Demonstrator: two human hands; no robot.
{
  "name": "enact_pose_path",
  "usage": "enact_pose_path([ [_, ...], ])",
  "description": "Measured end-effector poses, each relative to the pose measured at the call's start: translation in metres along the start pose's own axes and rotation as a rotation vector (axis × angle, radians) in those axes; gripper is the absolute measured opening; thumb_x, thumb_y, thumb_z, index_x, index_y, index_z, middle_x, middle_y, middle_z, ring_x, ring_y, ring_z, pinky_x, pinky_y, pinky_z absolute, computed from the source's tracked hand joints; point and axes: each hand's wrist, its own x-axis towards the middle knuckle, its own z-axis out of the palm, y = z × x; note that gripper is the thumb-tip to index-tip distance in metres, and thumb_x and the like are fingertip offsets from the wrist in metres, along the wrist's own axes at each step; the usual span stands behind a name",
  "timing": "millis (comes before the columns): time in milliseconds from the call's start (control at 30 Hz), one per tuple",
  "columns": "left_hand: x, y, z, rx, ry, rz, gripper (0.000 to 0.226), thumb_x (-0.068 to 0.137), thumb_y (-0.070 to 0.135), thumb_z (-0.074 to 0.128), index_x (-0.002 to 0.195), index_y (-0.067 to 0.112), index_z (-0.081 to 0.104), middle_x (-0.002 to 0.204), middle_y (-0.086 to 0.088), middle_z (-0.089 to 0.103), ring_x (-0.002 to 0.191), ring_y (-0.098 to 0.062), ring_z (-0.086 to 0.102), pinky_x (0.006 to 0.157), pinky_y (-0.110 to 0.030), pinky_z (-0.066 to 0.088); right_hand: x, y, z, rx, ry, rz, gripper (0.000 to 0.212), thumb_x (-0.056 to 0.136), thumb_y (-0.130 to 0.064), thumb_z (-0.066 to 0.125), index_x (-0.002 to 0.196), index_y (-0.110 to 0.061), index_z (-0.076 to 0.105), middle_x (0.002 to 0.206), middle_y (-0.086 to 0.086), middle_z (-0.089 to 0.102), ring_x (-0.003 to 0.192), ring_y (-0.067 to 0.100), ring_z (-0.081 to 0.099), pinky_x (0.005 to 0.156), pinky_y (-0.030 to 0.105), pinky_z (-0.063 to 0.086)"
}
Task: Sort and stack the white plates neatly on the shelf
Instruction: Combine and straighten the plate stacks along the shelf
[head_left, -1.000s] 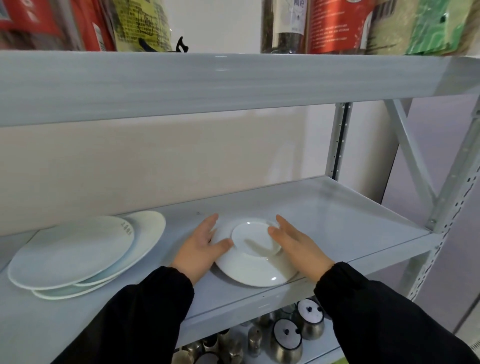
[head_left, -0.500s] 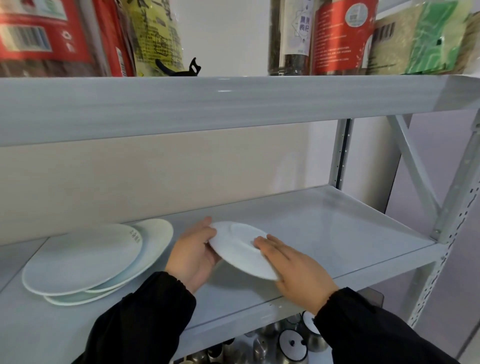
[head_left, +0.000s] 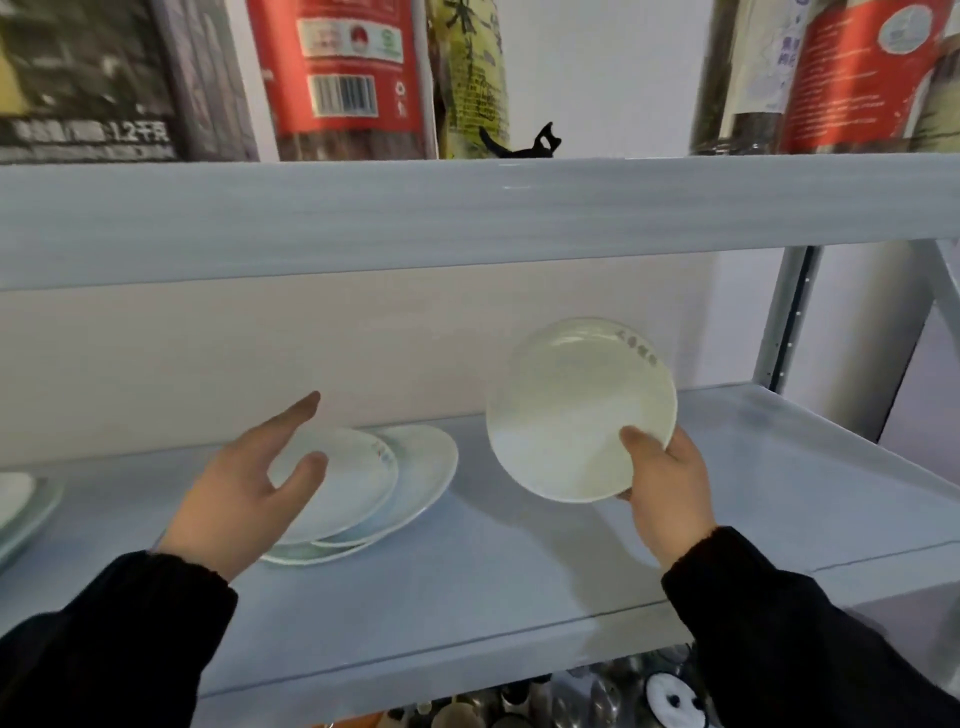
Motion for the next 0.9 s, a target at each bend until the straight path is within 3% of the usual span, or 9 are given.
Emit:
enact_pose_path([
  [133, -0.012, -0.042, -0.033, 0.116, 0.022, -0.063, 0.053, 0.094, 0.037, 0.056, 0.139, 0.056, 0.037, 0.144, 0.021, 0.044, 0.132, -0.004, 0.042, 0.099, -0.026, 0.035, -0.008, 0.003, 0.041, 0.213, -0.050, 0.167, 0.033, 0.095, -0.009, 0.051, 0.125, -0.016, 0.059, 0.120, 0.007, 0.066, 0.110, 0.031, 0.061, 0.069, 0.042, 0.057],
  [300, -0.027, -0.082, -0.057, 0.088, 0.060, -0.111, 0.050, 0.094, 0.034, 0.057, 0.138, 0.051, 0.040, 0.143, 0.020, 0.045, 0.126, 0.005, 0.038, 0.102, -0.022, 0.030, -0.025, 0.011, 0.092, 0.220, -0.133, 0.224, 0.026, 0.095, -0.006, 0.049, 0.115, -0.016, 0.062, 0.115, 0.008, 0.067, 0.104, 0.031, 0.064, 0.068, 0.042, 0.057],
  [533, -0.039, -0.129, -0.069, 0.114, 0.080, -0.208, 0.057, 0.095, 0.030, 0.058, 0.148, 0.033, 0.037, 0.150, 0.007, 0.042, 0.138, -0.014, 0.037, 0.104, -0.025, 0.029, -0.037, 0.023, 0.157, 0.191, -0.220, 0.267, 0.034, 0.091, 0.000, 0.045, 0.119, -0.009, 0.062, 0.112, 0.014, 0.070, 0.101, 0.035, 0.066, 0.064, 0.045, 0.057],
  [667, -0.039, -0.138, -0.067, 0.073, 0.069, -0.206, 0.057, 0.095, 0.029, 0.058, 0.149, 0.029, 0.037, 0.147, 0.010, 0.043, 0.138, -0.013, 0.038, 0.105, -0.025, 0.029, -0.034, 0.031, 0.183, 0.044, -0.233, 0.253, 0.039, 0.085, 0.002, 0.042, 0.116, -0.013, 0.062, 0.107, 0.012, 0.070, 0.096, 0.034, 0.067, 0.063, 0.047, 0.058],
  [767, -0.039, -0.141, -0.063, 0.079, 0.030, -0.159, 0.059, 0.094, 0.027, 0.058, 0.148, 0.028, 0.037, 0.143, 0.017, 0.041, 0.138, -0.010, 0.036, 0.106, -0.021, 0.026, -0.027, 0.036, 0.195, -0.234, -0.228, 0.180, 0.042, 0.076, -0.004, 0.043, 0.113, -0.016, 0.061, 0.109, 0.011, 0.068, 0.096, 0.032, 0.066, 0.066, 0.048, 0.060],
  [900, -0.037, -0.146, -0.060, 0.071, 0.008, -0.157, 0.062, 0.092, 0.035, 0.056, 0.150, 0.030, 0.035, 0.149, 0.010, 0.042, 0.140, -0.009, 0.034, 0.107, -0.022, 0.027, -0.028, 0.028, 0.196, -0.612, -0.213, -0.017, 0.031, 0.084, -0.002, 0.045, 0.108, -0.020, 0.053, 0.094, -0.008, 0.060, 0.084, 0.013, 0.057, 0.062, 0.024, 0.046],
])
